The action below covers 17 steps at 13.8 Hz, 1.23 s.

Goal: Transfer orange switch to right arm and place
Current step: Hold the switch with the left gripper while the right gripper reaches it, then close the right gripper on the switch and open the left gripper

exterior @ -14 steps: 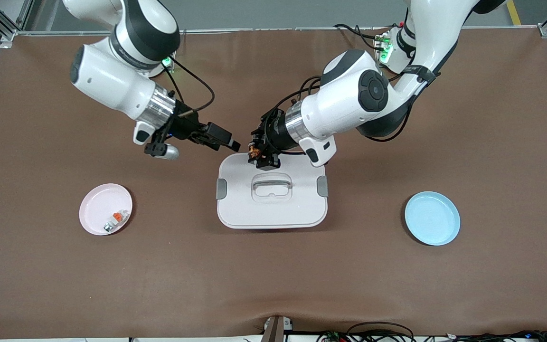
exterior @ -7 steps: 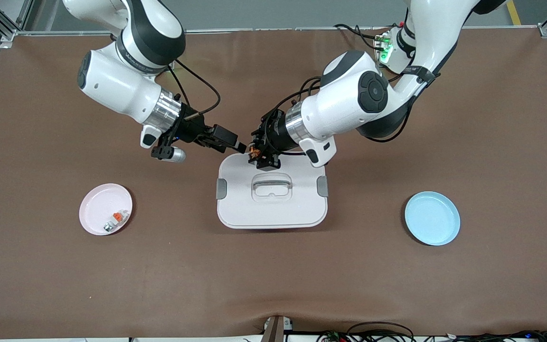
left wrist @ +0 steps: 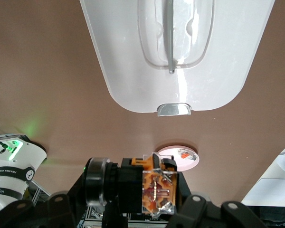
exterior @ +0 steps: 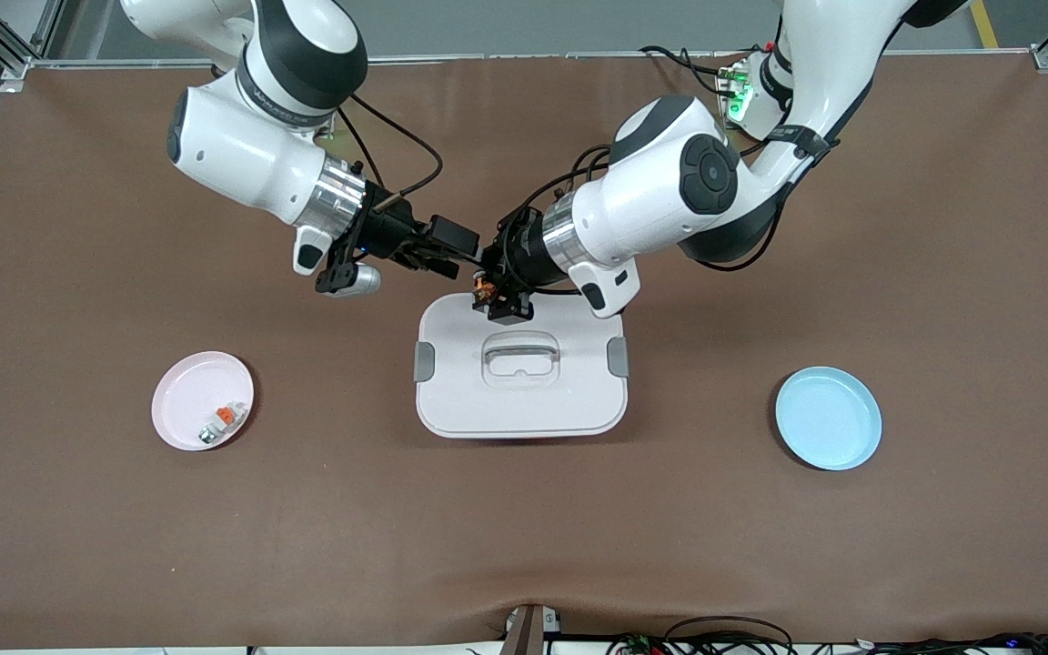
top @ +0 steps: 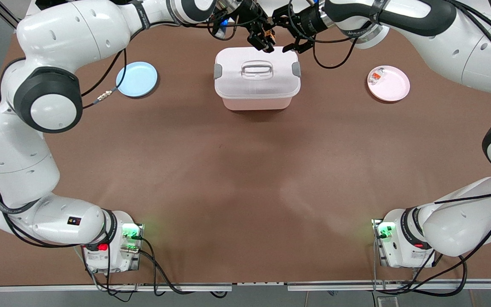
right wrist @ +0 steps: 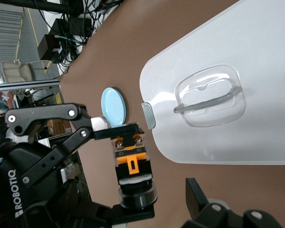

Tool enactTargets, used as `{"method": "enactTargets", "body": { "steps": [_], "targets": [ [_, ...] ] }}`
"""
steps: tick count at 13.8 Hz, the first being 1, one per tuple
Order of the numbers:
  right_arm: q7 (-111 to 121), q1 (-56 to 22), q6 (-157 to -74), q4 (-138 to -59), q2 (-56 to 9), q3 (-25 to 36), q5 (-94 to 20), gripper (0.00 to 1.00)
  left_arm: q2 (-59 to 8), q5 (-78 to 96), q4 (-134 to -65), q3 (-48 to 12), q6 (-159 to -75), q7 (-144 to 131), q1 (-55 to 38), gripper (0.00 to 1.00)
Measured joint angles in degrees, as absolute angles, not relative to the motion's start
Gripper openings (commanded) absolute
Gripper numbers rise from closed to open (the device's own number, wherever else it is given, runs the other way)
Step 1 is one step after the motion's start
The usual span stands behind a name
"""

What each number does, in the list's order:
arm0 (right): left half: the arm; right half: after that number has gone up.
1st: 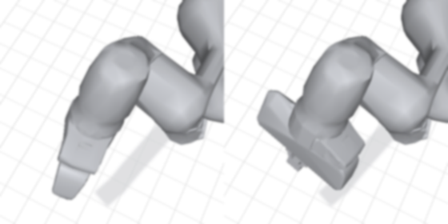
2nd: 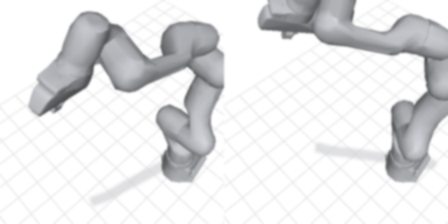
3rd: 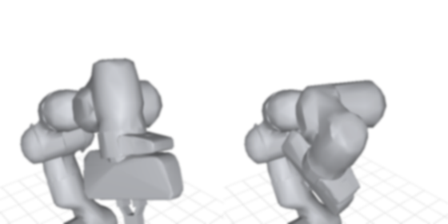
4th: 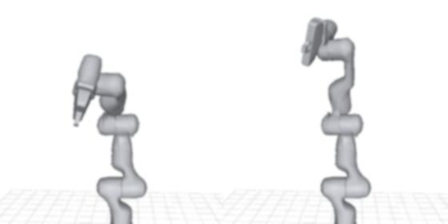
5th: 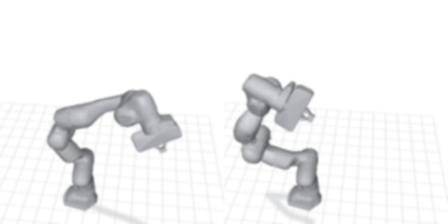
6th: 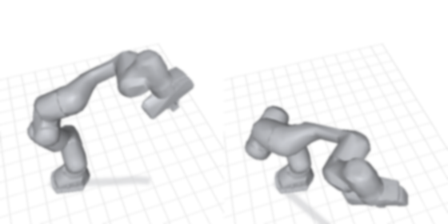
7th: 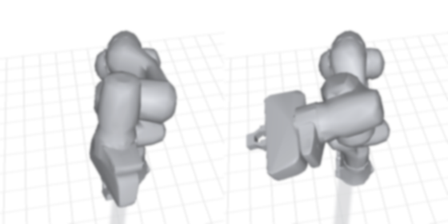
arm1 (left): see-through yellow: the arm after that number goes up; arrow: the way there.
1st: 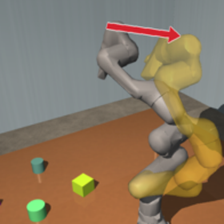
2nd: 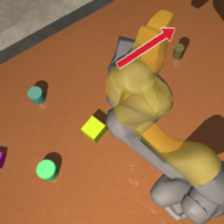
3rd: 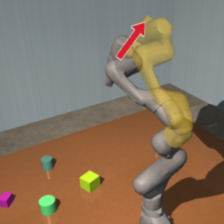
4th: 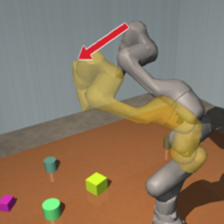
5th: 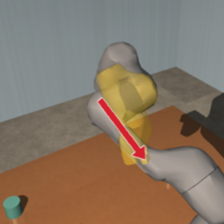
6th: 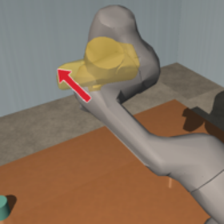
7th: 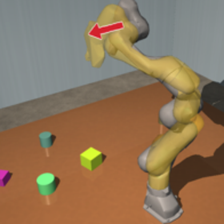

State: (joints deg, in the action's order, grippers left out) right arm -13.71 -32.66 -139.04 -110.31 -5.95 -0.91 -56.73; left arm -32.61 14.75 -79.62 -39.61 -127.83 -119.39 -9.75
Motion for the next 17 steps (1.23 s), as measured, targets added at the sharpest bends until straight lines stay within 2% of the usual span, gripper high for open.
{"method": "enactTargets", "body": {
  "steps": [16, 17],
  "targets": [
    [-8.57, -33.21, -140.24, -110.18, -8.89, -0.62, -56.85, 1.00, -33.04, 14.72, -79.73, -39.45, -127.82, -119.39, -9.82, 0.00],
    [-8.58, -33.21, -140.24, -110.18, -8.89, -0.62, -56.91, 0.97, -33.09, 14.72, -79.74, -39.45, -127.82, -119.39, -9.85, 0.00]
  ]
}}
